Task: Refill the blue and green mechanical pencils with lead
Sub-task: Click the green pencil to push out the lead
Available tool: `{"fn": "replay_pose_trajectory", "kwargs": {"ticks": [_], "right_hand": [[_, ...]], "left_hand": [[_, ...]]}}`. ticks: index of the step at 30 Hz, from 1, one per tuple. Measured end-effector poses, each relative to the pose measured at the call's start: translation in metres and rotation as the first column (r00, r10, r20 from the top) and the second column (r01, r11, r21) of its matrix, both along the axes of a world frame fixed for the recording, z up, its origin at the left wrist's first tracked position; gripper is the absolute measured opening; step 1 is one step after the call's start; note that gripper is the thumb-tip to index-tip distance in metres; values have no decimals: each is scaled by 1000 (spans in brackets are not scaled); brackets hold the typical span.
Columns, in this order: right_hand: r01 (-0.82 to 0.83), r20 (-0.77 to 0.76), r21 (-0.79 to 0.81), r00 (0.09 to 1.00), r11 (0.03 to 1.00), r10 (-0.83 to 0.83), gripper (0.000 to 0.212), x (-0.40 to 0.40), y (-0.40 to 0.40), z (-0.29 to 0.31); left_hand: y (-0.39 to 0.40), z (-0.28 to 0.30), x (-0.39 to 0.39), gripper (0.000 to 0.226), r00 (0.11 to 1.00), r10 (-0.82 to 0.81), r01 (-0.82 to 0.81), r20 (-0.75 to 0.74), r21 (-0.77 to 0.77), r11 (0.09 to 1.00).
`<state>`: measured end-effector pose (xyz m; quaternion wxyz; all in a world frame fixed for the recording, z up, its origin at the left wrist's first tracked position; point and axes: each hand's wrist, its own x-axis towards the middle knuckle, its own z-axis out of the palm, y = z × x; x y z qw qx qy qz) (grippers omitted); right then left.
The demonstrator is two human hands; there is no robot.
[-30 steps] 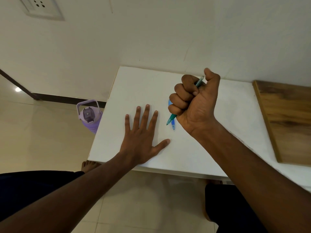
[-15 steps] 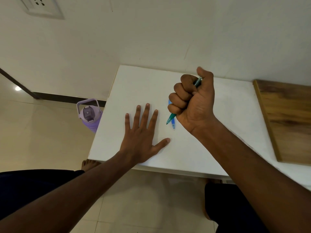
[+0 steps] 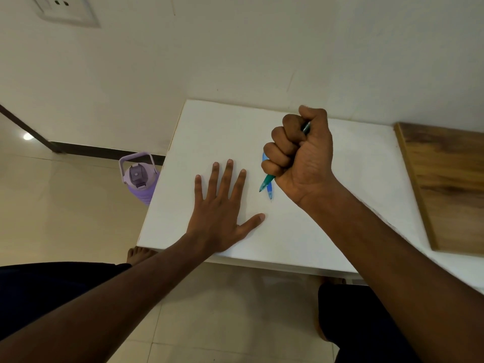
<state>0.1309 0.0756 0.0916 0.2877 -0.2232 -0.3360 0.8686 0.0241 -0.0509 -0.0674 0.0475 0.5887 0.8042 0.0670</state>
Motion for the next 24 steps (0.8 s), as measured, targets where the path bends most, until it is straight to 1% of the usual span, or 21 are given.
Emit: {"fn": "replay_pose_trajectory", "kwargs": {"ticks": [2, 6, 9, 13, 16, 20, 24], "right_hand": [[-3, 1, 13, 1000, 1000, 3, 53, 0, -1, 0], [5, -35, 6, 999, 1000, -4, 59, 0, -1, 0], [15, -20, 16, 1000, 1000, -15, 53, 0, 2, -2], [-6, -76, -2, 997, 1000, 6, 52, 2, 3, -2], [-5, -72, 19, 997, 1000, 7, 47, 2, 2, -4], [1, -92, 17, 996, 1000, 1, 49, 2, 2, -2], [16, -46, 19, 999, 1000, -15, 50, 0, 2, -1]], "left_hand": [[0, 0, 0, 109, 1000, -1, 1, 3, 5, 1000], [1, -1, 0, 108, 1000, 1, -1, 1, 5, 1000], [0, -1, -1, 108, 1000, 1, -1, 2, 5, 1000], [0, -1, 0, 108, 1000, 0, 0, -1, 7, 1000], [-1, 0, 0, 108, 1000, -3, 3, 4, 10, 1000], [0, -1, 0, 108, 1000, -2, 2, 1, 15, 1000], [0, -3, 0, 108, 1000, 1, -1, 5, 26, 1000]]}}
